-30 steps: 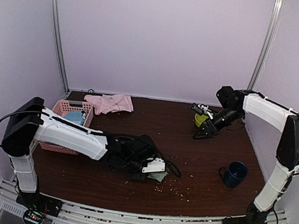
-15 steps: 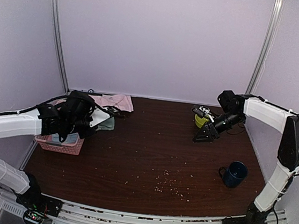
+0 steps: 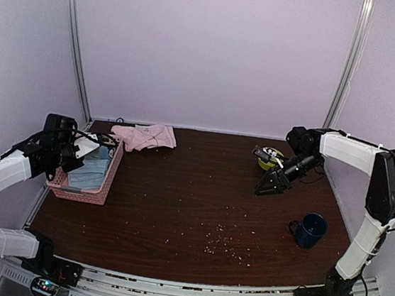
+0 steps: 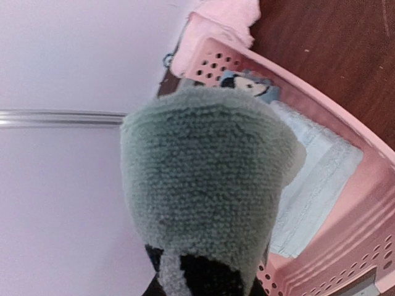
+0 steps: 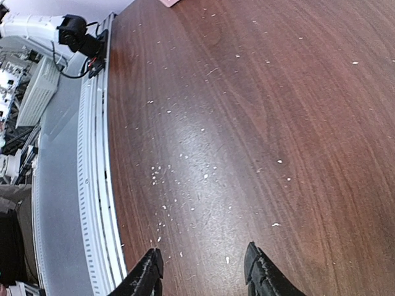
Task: Roll the towels
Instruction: Move the bin to the center of the board.
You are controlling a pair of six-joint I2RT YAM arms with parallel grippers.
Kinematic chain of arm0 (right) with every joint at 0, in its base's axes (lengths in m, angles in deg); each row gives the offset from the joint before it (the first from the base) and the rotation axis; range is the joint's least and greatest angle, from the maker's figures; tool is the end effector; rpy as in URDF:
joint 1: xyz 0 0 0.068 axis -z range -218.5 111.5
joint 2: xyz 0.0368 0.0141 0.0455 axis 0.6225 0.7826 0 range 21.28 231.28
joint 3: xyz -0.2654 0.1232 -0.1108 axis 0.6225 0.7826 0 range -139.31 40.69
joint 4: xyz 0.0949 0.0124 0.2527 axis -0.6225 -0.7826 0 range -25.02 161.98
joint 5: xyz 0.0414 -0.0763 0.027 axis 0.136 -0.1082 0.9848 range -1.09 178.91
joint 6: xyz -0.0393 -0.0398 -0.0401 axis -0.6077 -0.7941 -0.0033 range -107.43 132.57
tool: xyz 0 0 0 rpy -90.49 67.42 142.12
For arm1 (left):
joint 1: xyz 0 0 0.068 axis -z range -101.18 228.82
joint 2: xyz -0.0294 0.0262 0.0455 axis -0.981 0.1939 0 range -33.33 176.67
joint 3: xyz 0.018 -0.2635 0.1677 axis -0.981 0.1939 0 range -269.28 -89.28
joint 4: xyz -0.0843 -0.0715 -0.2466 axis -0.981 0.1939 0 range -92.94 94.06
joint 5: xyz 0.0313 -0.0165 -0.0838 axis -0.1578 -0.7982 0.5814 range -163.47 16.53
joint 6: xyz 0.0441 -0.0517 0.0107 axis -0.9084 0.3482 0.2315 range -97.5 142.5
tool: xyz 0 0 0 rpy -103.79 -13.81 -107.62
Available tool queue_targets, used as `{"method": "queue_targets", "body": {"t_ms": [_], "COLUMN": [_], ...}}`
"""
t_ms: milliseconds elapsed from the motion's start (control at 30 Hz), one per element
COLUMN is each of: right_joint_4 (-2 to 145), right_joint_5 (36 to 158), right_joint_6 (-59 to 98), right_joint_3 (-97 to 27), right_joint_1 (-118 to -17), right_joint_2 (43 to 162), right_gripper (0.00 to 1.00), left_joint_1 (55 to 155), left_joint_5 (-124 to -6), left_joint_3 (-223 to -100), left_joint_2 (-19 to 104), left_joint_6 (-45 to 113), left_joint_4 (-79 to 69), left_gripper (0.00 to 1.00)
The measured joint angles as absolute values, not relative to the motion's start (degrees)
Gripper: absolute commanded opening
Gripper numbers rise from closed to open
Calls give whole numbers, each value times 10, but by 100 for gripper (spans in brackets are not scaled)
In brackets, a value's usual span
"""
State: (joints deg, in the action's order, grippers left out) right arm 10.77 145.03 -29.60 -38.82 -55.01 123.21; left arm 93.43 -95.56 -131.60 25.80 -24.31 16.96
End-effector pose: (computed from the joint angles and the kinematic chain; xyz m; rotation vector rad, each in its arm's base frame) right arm 0.3250 0.1445 0.2663 -1.3043 2.1672 1.2828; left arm 0.2229 -0.0364 0.2843 0.9574 2.0424 0.7334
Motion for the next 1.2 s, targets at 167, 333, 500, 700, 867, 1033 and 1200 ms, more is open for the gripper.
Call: {"method": "queue_targets", "body": {"t_ms": [167,333,500,700,867,1033,1200], "right_joint_4": [67,17,-24,-43,-47,-48,-48], "right_joint_5": [1474,1496,1510,1511,1511,1511,1511], "right_joint_6": [-340,-388,-431,-450,-457,-458,-460], "right_joint_3": [-388,-391,-400,-400,-400,-400,-400], "right_joint_1": [-550,-550,-550,-550,-550,-550,-550], "right_joint_2": [1236,1239,1248,1252,1257,1258,1258], "right_gripper": [47,47,46,46,46,46,46], "left_joint_1": [881,855,851,851,850,850,853], "left_joint_5": [-872,-825,-804,-805,-799,-780,-742], "left_joint_3": [-1335,-1356,-1277,-1157,-1148,-1188,-1276], "left_joint_2": [340,330,275,215,208,254,311], "left_joint_6": [-290,-343,-388,-435,-447,-442,-418], "left_joint_4": [194,219,202,152,139,153,177], "left_gripper": [0,0,0,0,0,0,0]}}
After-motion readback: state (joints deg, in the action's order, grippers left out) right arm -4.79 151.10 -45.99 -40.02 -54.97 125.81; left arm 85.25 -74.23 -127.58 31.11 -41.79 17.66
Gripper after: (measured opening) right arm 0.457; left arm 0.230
